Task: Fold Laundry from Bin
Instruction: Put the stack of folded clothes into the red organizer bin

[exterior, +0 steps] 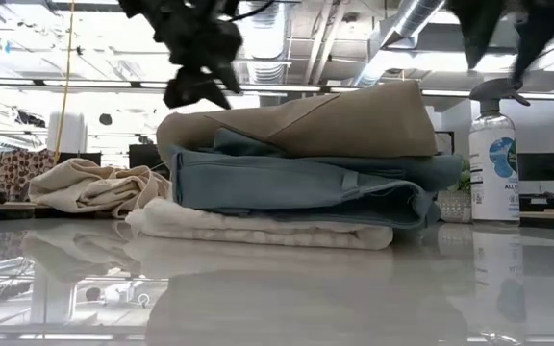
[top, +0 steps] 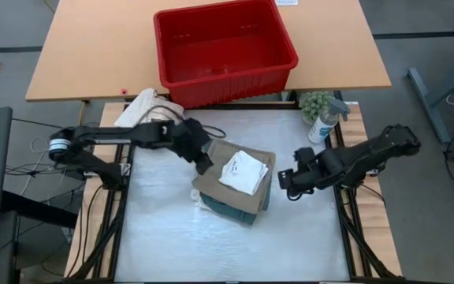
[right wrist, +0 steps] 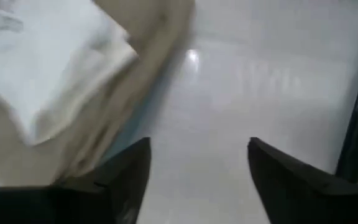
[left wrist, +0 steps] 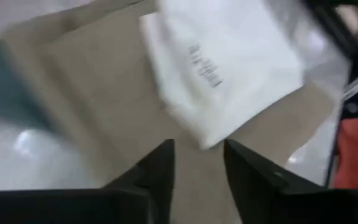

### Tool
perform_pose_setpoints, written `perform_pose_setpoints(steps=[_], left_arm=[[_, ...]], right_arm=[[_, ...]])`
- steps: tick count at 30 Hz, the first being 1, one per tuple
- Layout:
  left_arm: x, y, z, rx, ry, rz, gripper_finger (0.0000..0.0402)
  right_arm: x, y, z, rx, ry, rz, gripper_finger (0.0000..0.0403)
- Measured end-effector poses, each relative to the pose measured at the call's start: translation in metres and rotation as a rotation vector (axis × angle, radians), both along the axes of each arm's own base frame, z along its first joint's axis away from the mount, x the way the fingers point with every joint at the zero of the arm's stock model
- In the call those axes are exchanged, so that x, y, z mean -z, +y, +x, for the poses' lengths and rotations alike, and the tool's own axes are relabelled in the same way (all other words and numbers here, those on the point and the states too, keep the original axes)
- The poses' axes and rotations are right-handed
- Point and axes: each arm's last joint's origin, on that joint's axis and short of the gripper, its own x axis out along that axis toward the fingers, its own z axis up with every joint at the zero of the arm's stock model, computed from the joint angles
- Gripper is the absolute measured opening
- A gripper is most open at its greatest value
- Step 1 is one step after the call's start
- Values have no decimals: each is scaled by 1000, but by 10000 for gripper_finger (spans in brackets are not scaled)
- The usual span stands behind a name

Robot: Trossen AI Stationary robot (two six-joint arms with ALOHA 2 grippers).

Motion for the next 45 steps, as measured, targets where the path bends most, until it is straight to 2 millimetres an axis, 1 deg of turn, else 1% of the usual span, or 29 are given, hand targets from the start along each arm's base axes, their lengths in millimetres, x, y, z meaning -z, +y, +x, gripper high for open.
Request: perform_pose_setpoints(steps=[2, 4, 5, 8, 11, 13, 16, 19, 22, 25, 29, 33, 37, 40, 42, 45], left_arm=[[-6, 10, -16, -5, 42, 28, 152], [-9, 20, -28, -40, 73, 30, 184], [-11, 25, -34, -61, 85, 23, 199], [-13, 35, -44, -108, 110, 5, 234], [-11, 45, -51, -96, 123, -28, 252], [-7, 51, -55, -84, 125, -76, 256], [7, 59, -63, -90, 143, -141, 257], [22, 66, -69, -99, 128, -192, 256], [35, 74, -71, -114, 58, -246, 255], [49, 74, -71, -114, 2, -303, 255], [68, 71, -76, -147, 13, -363, 255], [77, 68, -79, -154, -7, -411, 255], [78, 66, -75, -125, -31, -387, 255], [80, 64, -69, -81, -40, -327, 255], [82, 63, -68, -117, -8, -284, 255], [84, 64, -68, -193, 26, -212, 255]], right_arm=[[19, 0, -2, 87, 4, 51, 312], [35, 1, 1, 103, 8, 101, 321], [40, 2, 4, 104, -17, 119, 322], [49, 7, 16, 96, -137, 154, 321], [60, 5, 22, 141, -199, 124, 318], [70, 1, 25, 178, -217, 168, 318], [77, 0, 33, 226, -326, 207, 318], [87, 0, 31, 305, -354, 199, 317], [96, 1, 27, 372, -371, 180, 317], [101, 5, 25, 416, -387, 197, 317], [113, 10, 26, 445, -490, 219, 317], [128, 10, 23, 477, -546, 232, 317], [135, 7, 23, 497, -576, 224, 317], [141, 2, 24, 482, -604, 225, 317], [143, -1, 24, 464, -592, 204, 317], [144, -2, 24, 388, -555, 200, 317]])
